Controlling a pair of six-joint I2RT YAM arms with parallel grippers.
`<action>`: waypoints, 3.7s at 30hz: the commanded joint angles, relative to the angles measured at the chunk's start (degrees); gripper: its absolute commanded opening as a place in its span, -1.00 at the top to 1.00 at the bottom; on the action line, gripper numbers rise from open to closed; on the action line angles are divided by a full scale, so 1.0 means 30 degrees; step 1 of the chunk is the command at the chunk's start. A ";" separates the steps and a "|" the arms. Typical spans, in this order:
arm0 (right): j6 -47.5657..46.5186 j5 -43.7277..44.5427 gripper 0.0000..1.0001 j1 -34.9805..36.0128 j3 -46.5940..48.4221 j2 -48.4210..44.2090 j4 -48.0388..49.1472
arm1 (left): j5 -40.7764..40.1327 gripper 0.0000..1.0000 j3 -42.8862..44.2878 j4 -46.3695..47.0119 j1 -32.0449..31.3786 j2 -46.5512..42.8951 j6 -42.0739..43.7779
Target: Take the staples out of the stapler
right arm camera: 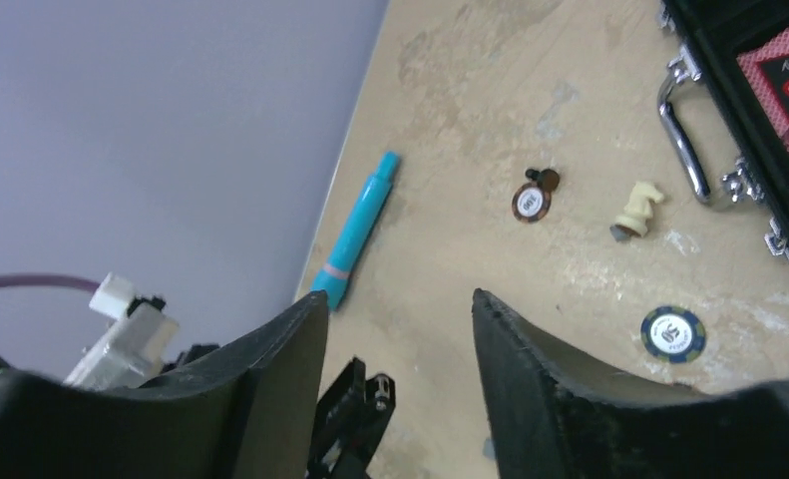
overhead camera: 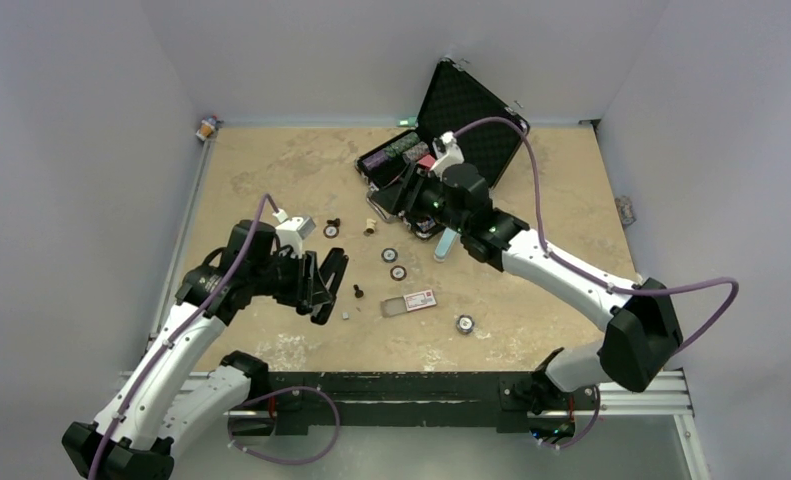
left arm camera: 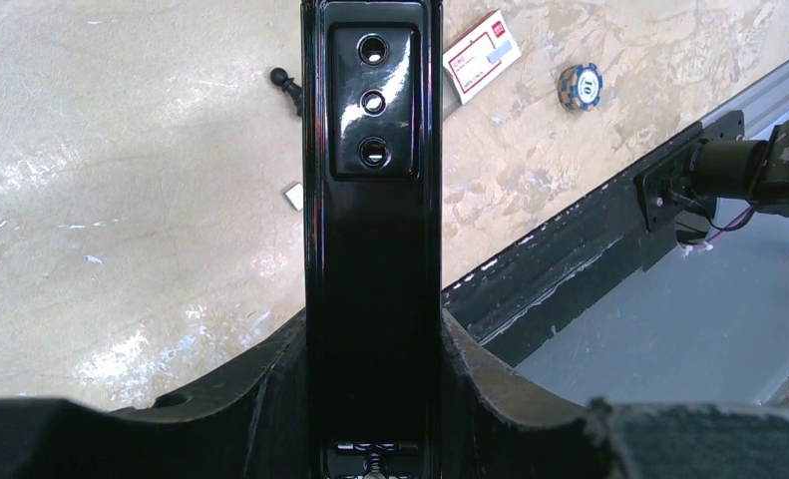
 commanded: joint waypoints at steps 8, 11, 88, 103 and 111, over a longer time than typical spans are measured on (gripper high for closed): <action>0.0283 -0.4826 -0.78 0.0224 -0.5378 -0.3238 0.7467 | 0.1684 1.00 0.0058 0.1920 -0.0072 -0.0763 -0.0142; 0.0357 -0.5512 -0.80 0.0533 -0.6322 -0.3528 0.8940 | 0.1985 1.00 0.0049 0.1989 -0.0071 -0.0887 -0.0184; 0.2167 -0.3799 1.00 0.4998 -0.9894 -0.6175 1.4287 | 0.7182 -1.00 -0.0619 0.7215 0.0018 -0.4799 -0.8430; 0.1695 -0.1345 1.00 0.2861 -0.9166 -0.8501 0.5090 | -0.0253 -1.00 0.1163 -0.1240 0.0045 -0.6357 -0.3421; 0.0998 -0.0510 1.00 0.0663 -0.8816 -0.9551 0.0566 | -0.3233 -1.00 0.1297 -0.2567 0.0046 -0.6353 -0.2731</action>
